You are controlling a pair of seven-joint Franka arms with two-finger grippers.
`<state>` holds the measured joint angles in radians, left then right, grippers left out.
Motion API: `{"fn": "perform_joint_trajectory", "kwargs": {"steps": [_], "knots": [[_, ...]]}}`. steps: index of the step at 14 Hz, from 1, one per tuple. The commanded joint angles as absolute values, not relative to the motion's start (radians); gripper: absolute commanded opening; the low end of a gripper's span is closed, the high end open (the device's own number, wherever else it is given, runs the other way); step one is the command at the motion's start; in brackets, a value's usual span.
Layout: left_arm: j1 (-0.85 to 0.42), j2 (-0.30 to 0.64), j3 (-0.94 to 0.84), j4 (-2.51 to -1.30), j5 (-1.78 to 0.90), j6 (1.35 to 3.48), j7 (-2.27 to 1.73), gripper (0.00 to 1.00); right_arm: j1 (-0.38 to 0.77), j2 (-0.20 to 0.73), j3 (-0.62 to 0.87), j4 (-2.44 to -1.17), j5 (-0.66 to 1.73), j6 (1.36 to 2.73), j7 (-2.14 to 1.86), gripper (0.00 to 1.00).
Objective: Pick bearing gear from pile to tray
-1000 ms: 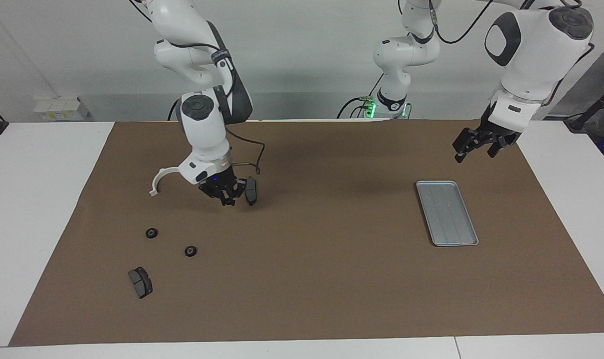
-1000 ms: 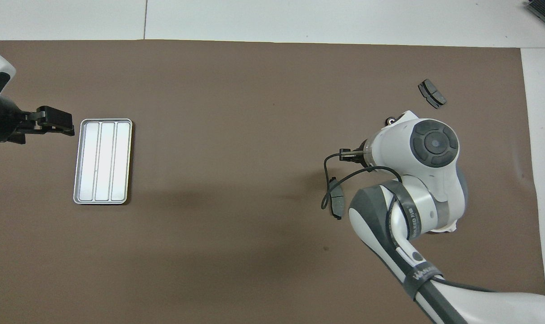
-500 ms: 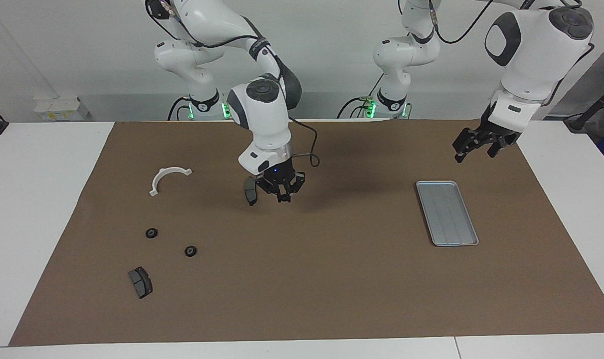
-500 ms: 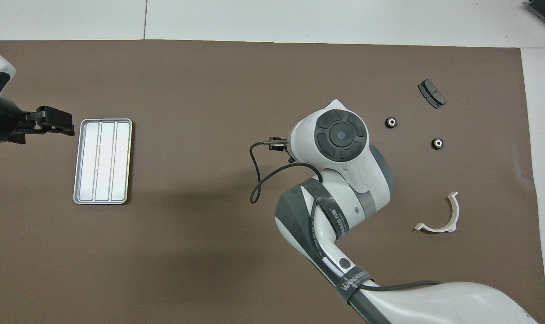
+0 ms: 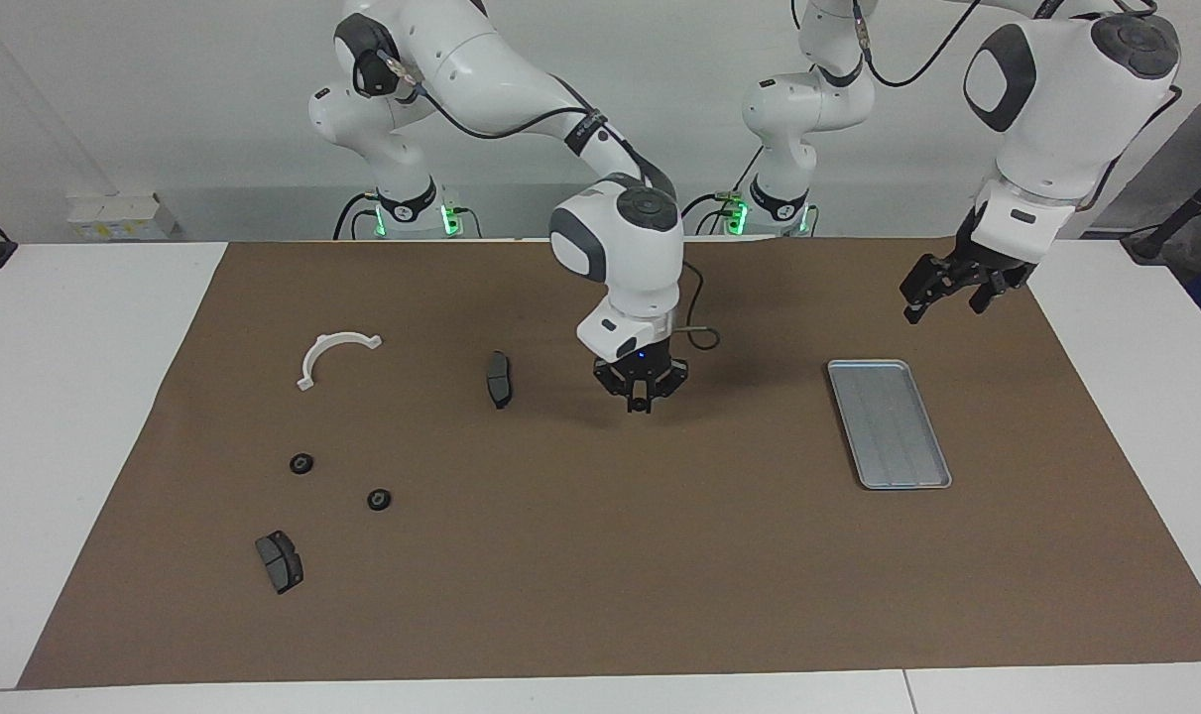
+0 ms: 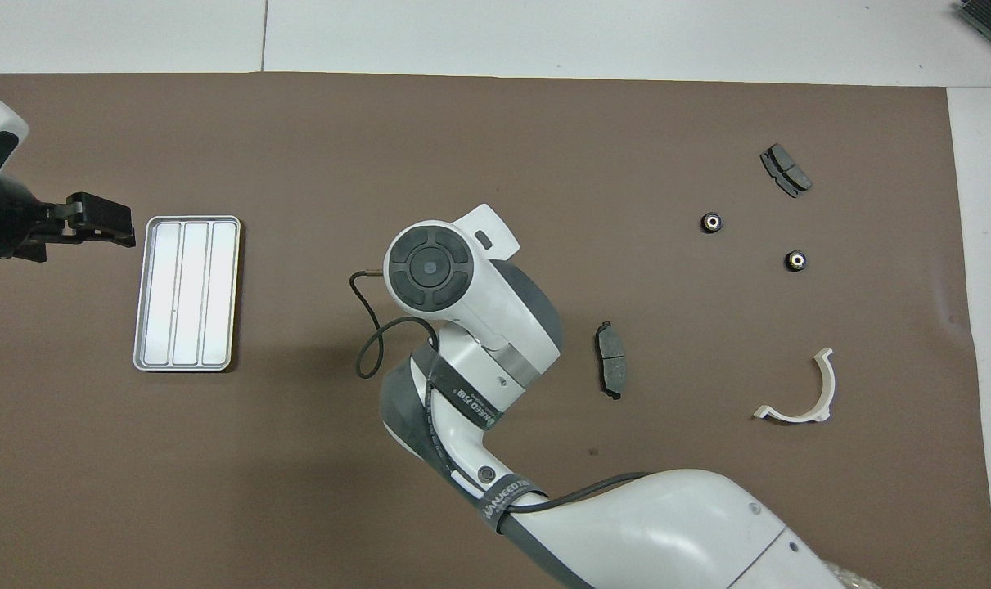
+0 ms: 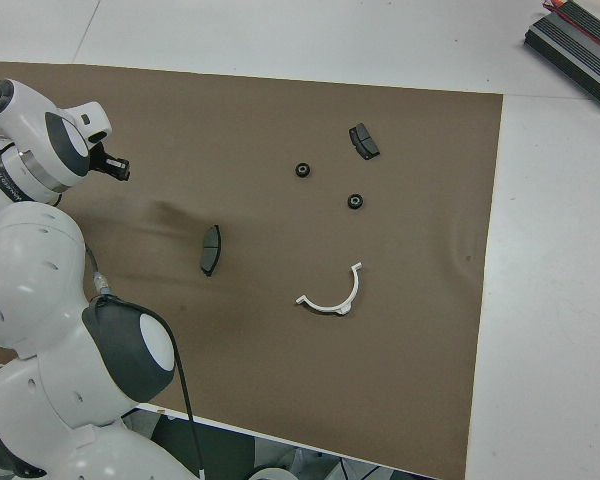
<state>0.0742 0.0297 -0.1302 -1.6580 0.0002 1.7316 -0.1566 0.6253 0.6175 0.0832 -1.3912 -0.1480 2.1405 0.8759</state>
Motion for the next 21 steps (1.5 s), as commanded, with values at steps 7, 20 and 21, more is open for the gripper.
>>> {"fn": "perform_joint_trajectory", "kwargs": {"steps": [7,20,21], "knots": [[0.075,0.006,-0.141,-1.687,0.015,1.759,-0.146,1.00,0.675,0.618,0.084,-1.522,-0.169,2.249,0.927,0.13],[-0.175,0.092,-0.149,-1.732,0.009,1.963,-0.463,1.00,0.441,0.396,0.086,-1.673,-0.152,2.249,0.720,1.00],[-0.204,0.112,-0.149,-1.732,0.012,1.985,-0.469,1.00,0.395,0.355,0.086,-1.727,-0.150,2.249,0.657,1.00]]}}
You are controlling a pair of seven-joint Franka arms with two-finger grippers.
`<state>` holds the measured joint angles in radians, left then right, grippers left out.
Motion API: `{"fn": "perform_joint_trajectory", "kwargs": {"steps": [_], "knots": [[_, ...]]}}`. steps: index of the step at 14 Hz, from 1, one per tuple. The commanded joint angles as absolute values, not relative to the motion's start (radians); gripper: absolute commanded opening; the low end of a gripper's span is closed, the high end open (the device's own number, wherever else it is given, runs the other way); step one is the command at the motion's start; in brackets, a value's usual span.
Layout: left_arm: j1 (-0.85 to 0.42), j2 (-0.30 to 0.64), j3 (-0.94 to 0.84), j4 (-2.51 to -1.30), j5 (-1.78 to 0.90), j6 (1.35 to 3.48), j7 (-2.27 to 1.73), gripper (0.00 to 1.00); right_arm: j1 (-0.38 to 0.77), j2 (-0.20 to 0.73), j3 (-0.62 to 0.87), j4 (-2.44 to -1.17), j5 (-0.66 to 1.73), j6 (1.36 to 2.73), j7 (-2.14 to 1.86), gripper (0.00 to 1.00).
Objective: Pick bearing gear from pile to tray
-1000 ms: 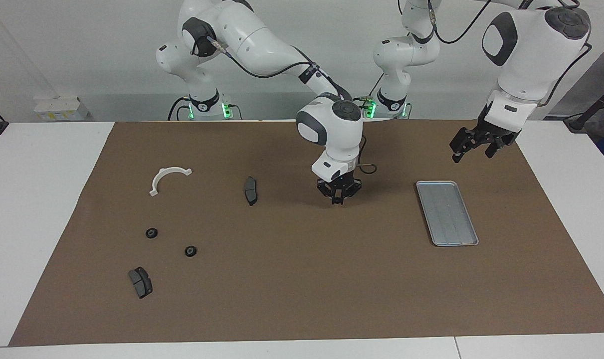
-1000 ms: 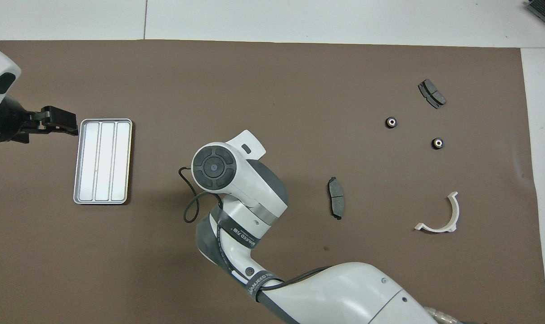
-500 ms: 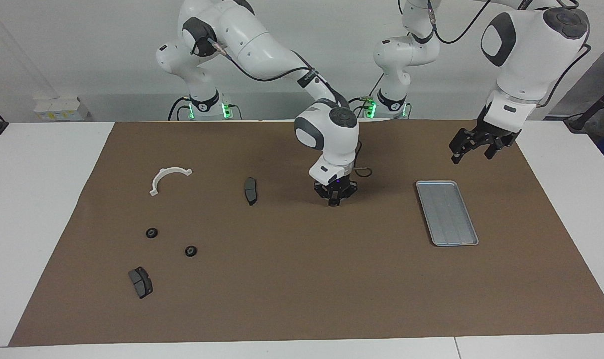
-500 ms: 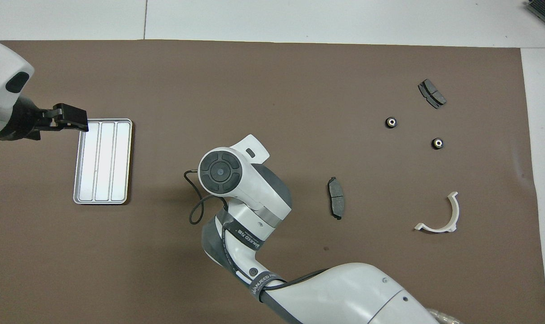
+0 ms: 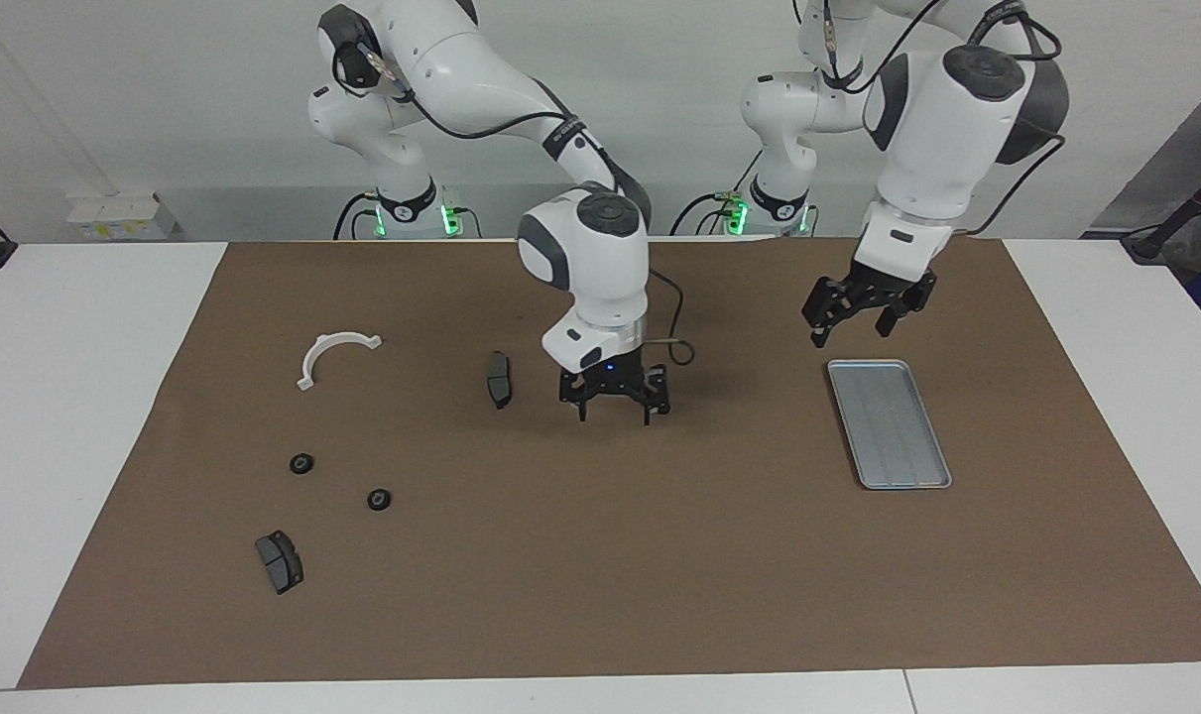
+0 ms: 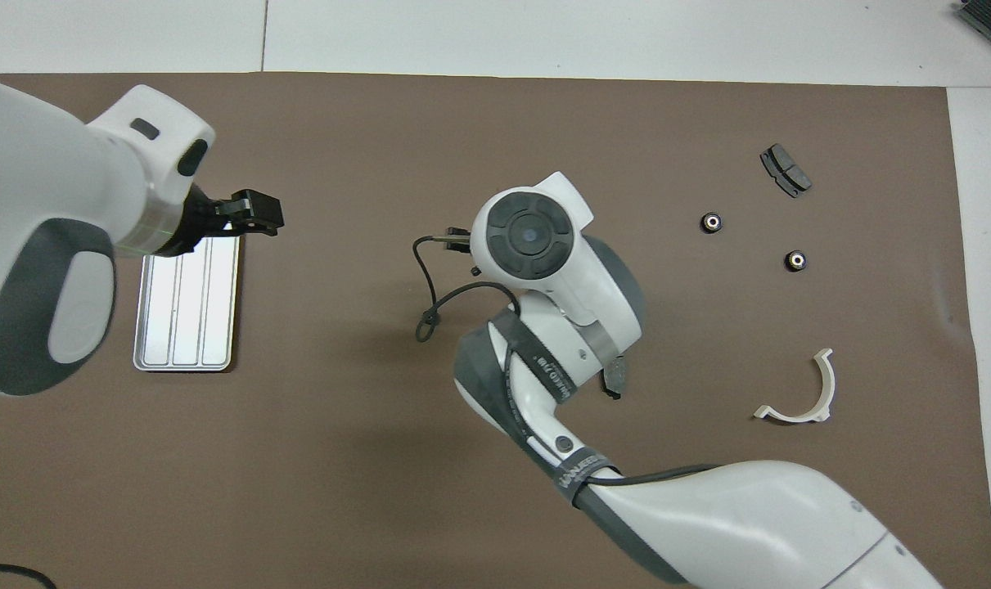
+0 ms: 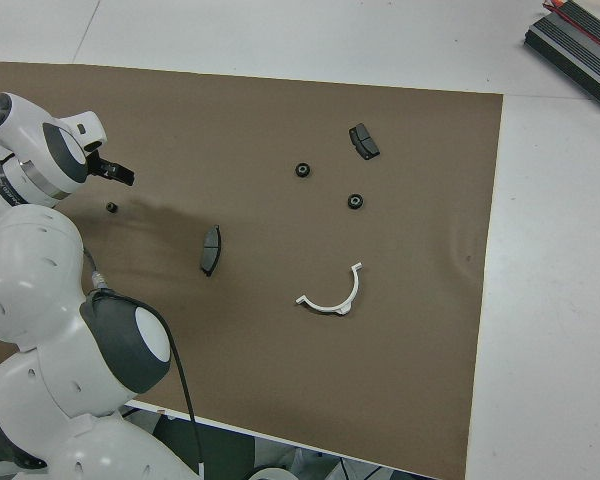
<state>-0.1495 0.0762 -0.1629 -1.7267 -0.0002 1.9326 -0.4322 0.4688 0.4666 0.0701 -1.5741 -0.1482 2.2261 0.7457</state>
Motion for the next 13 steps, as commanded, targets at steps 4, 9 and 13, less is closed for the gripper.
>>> {"fn": "perform_joint_trajectory", "kwargs": {"steps": [4,9,13], "knots": [[-0.300,0.167,-0.147,-1.782,0.017,2.103,-0.494,1.00,0.209,0.255,0.086,-1.890,-0.039,2.305,0.320,1.00],[-0.396,0.294,-0.146,-1.842,0.097,2.281,-0.638,1.00,0.000,0.362,0.083,-1.908,0.002,2.450,0.054,1.00],[-0.410,0.301,-0.146,-1.978,0.097,2.413,-0.640,1.00,-0.095,0.432,0.084,-1.879,-0.005,2.462,-0.044,0.99]]}}
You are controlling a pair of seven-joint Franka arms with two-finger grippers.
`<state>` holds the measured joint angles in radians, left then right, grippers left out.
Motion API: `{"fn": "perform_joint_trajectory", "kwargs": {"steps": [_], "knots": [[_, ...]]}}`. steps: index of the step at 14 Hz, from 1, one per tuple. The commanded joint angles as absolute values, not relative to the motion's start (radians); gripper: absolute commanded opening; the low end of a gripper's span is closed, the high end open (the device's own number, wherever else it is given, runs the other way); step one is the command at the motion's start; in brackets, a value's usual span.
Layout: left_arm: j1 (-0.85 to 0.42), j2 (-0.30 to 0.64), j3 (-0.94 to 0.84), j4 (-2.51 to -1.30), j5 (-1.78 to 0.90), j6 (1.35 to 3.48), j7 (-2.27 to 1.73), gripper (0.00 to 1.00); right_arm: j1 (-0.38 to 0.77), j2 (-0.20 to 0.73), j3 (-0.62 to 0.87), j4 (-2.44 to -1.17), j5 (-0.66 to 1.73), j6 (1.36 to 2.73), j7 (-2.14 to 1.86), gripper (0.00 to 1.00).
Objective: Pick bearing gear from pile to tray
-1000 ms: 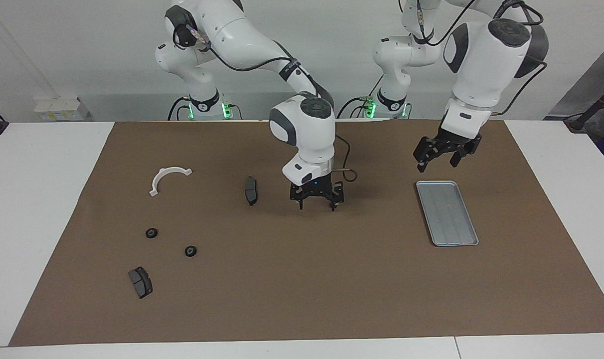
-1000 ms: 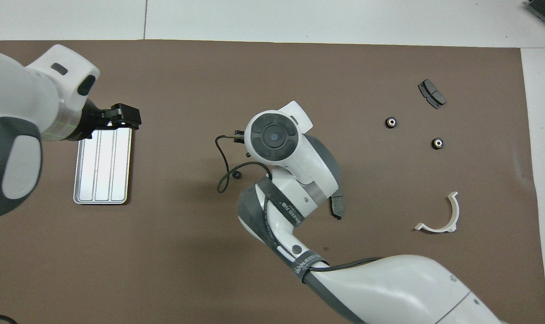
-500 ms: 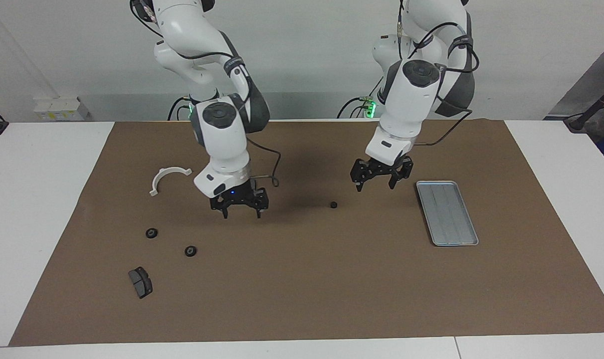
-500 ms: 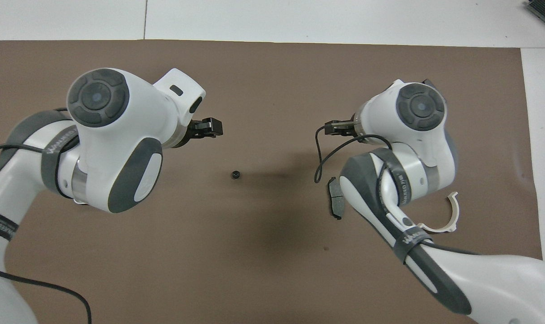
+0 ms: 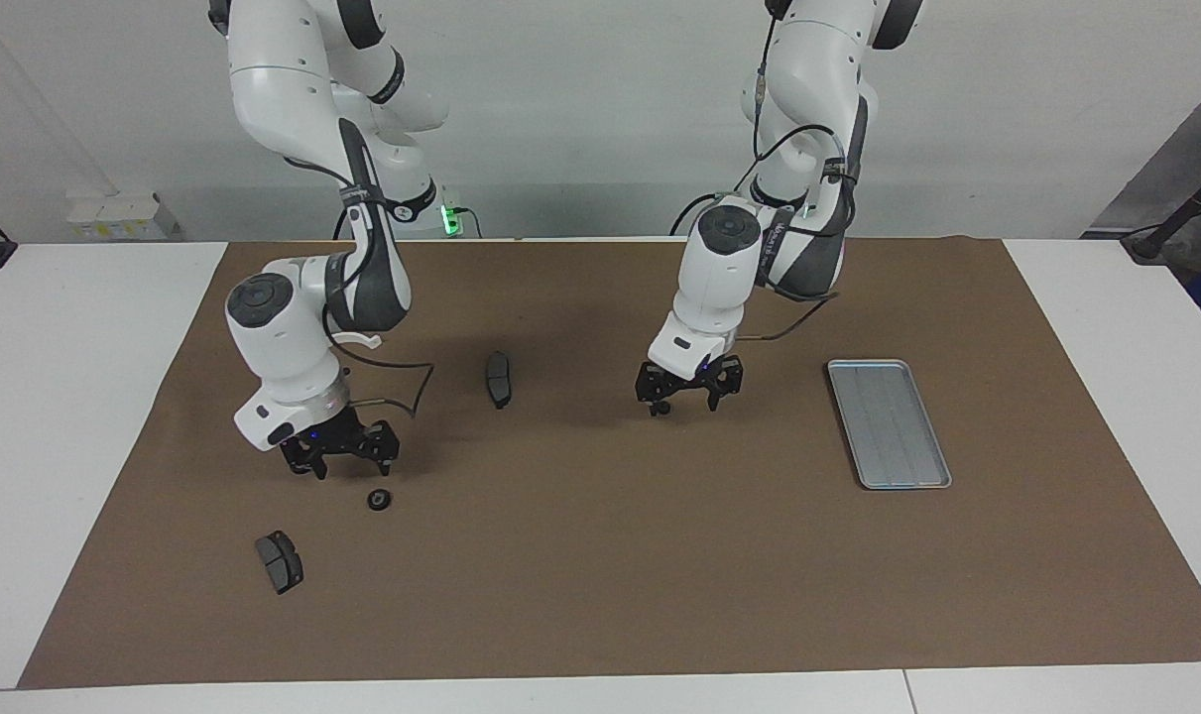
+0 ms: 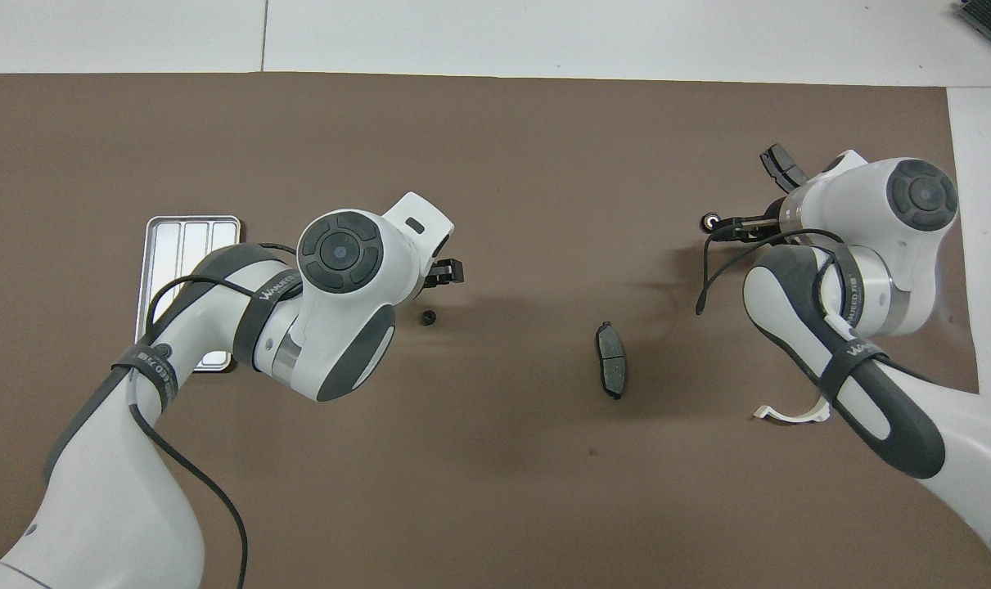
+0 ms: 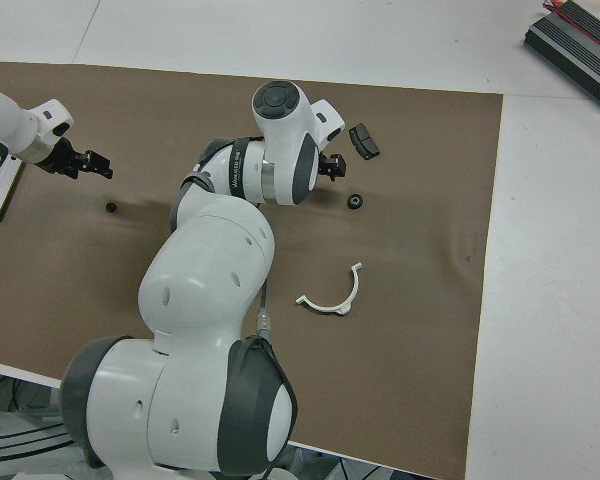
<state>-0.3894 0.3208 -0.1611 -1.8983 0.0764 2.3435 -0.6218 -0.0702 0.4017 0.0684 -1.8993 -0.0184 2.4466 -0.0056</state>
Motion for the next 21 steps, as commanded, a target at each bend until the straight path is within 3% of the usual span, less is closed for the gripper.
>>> {"fn": "perform_joint_trajectory", "kwargs": {"steps": [1,4,9,11,14,17,18,20,21], "knots": [[-0.413,0.299,-0.146,-2.000,0.097,2.430,-0.640,1.00,-0.084,0.436,0.084,-1.876,-0.003,2.473,-0.040,0.99],[-0.423,0.295,-0.149,-2.013,0.097,2.430,-0.644,1.00,-0.051,0.452,0.084,-1.848,0.002,2.468,-0.020,0.96],[-0.440,0.301,-0.150,-2.017,0.100,2.434,-0.649,0.67,-0.034,0.494,0.083,-1.807,-0.012,2.479,-0.005,0.91],[-0.451,0.301,-0.150,-2.022,0.097,2.441,-0.649,0.53,-0.031,0.500,0.083,-1.801,-0.014,2.477,-0.002,0.85],[-0.453,0.304,-0.150,-2.028,0.100,2.448,-0.646,0.47,-0.028,0.500,0.083,-1.801,-0.014,2.479,-0.002,0.62],[-0.453,0.310,-0.149,-2.034,0.100,2.451,-0.640,0.47,-0.017,0.505,0.083,-1.799,-0.012,2.497,0.028,0.48],[-0.453,0.310,-0.150,-2.036,0.100,2.453,-0.640,0.47,-0.014,0.505,0.083,-1.796,-0.012,2.497,0.040,0.38],[-0.454,0.310,-0.150,-2.048,0.100,2.465,-0.640,0.47,-0.003,0.505,0.083,-1.789,-0.014,2.494,0.058,0.07],[-0.454,0.310,-0.150,-2.051,0.100,2.474,-0.638,0.47,-0.003,0.497,0.083,-1.787,-0.014,2.485,0.060,0.00]]}}
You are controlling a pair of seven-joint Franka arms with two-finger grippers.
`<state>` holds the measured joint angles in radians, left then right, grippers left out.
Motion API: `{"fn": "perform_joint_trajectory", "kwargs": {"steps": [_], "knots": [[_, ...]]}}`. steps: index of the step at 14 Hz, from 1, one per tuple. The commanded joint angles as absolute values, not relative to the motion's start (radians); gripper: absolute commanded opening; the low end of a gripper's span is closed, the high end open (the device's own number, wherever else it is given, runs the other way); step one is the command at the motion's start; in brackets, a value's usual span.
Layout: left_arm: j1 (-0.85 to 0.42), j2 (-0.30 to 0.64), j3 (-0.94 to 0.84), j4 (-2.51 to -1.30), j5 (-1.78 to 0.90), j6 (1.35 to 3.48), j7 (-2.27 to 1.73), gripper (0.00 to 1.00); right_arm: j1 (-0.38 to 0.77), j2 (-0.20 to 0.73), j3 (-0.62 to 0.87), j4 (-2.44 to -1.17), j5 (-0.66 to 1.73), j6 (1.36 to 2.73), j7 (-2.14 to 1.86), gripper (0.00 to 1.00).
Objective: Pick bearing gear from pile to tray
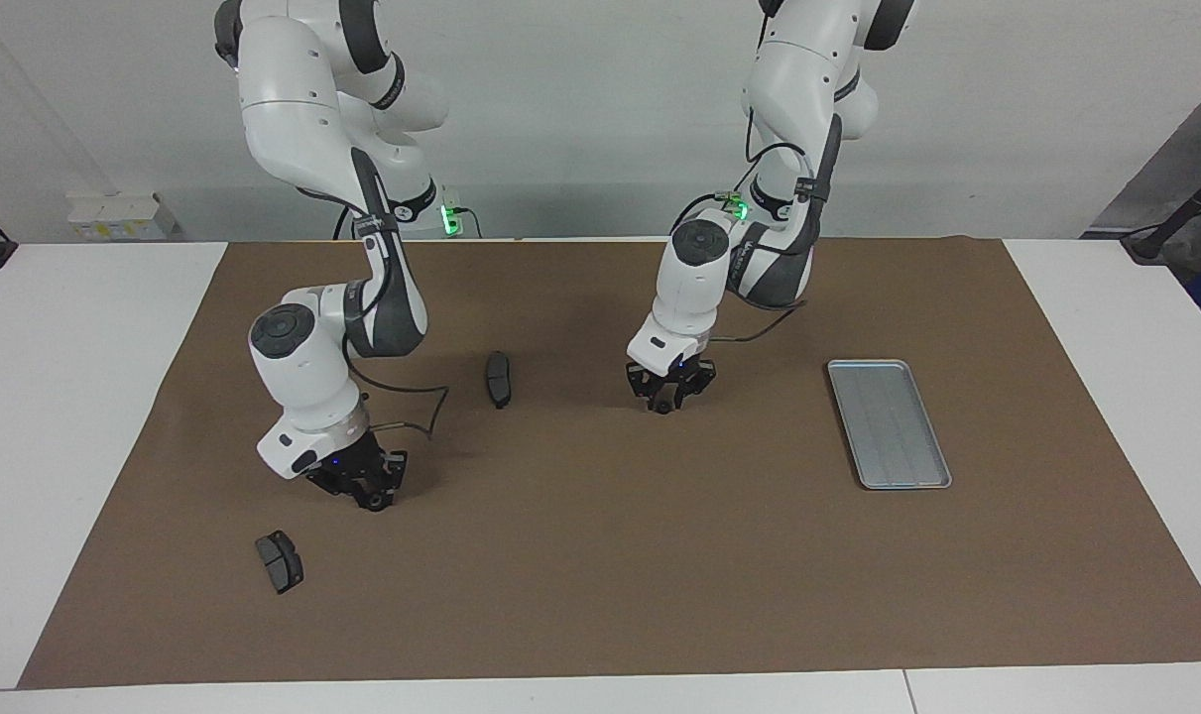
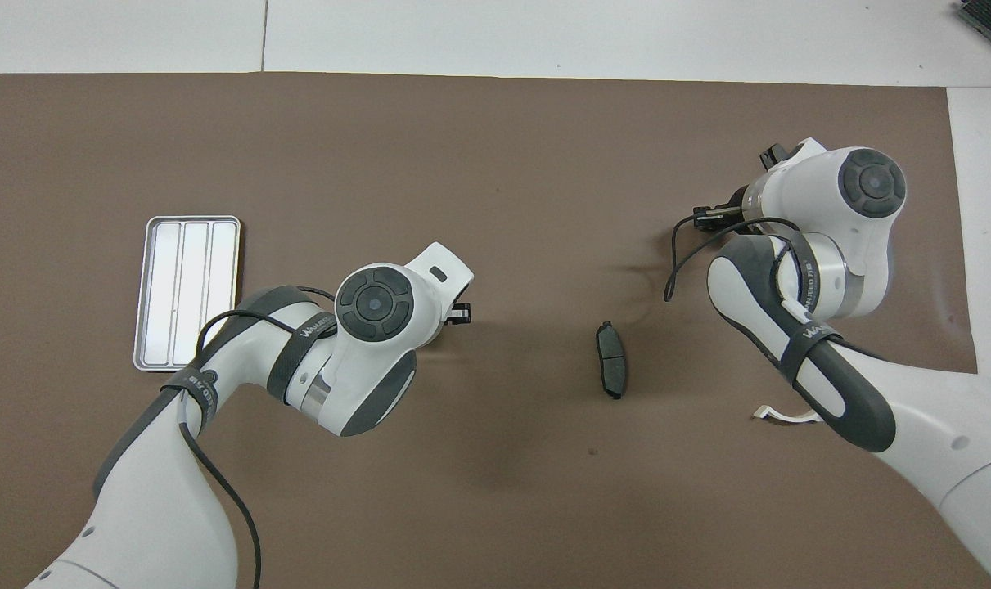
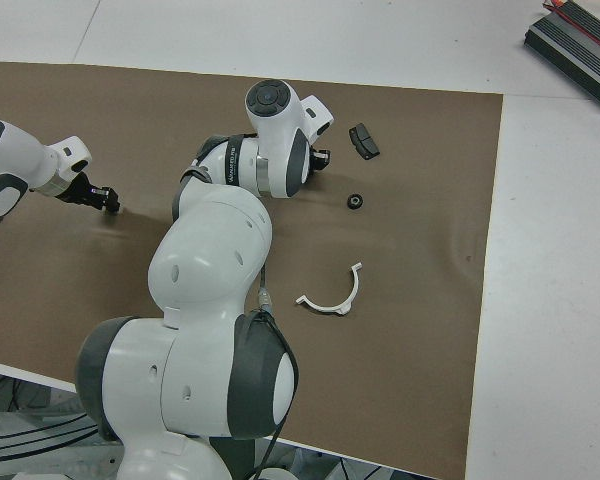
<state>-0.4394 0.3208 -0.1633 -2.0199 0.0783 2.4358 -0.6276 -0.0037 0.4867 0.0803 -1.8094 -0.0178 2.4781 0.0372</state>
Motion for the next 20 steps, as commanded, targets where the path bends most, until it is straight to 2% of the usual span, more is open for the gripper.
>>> {"fn": "perform_joint_trajectory", "kwargs": {"steps": [1,4,7,10,13,16,20], "knots": [[-0.463,0.310,-0.149,-2.057,0.100,2.479,-0.640,0.46,0.003,0.486,0.081,-1.784,-0.014,2.474,0.061,0.00],[-0.466,0.311,-0.149,-2.060,0.100,2.491,-0.638,0.42,0.026,0.428,0.083,-1.779,-0.014,2.392,0.092,0.00],[-0.466,0.313,-0.149,-2.060,0.100,2.488,-0.637,0.29,0.118,0.390,0.081,-1.732,-0.015,2.278,0.237,0.00],[-0.466,0.311,-0.149,-2.059,0.100,2.485,-0.634,0.16,0.173,0.382,0.081,-1.724,-0.017,2.272,0.330,0.00],[-0.450,0.316,-0.147,-2.008,0.103,2.439,-0.632,0.14,0.202,0.353,0.084,-1.726,-0.018,2.251,0.377,0.00],[-0.343,0.321,-0.144,-1.876,0.104,2.321,-0.583,0.14,0.253,0.321,0.086,-1.729,-0.018,2.217,0.443,0.00],[-0.126,0.282,-0.152,-1.842,0.091,2.253,-0.381,0.14,0.360,0.318,0.086,-1.727,-0.018,2.221,0.570,0.00]]}}
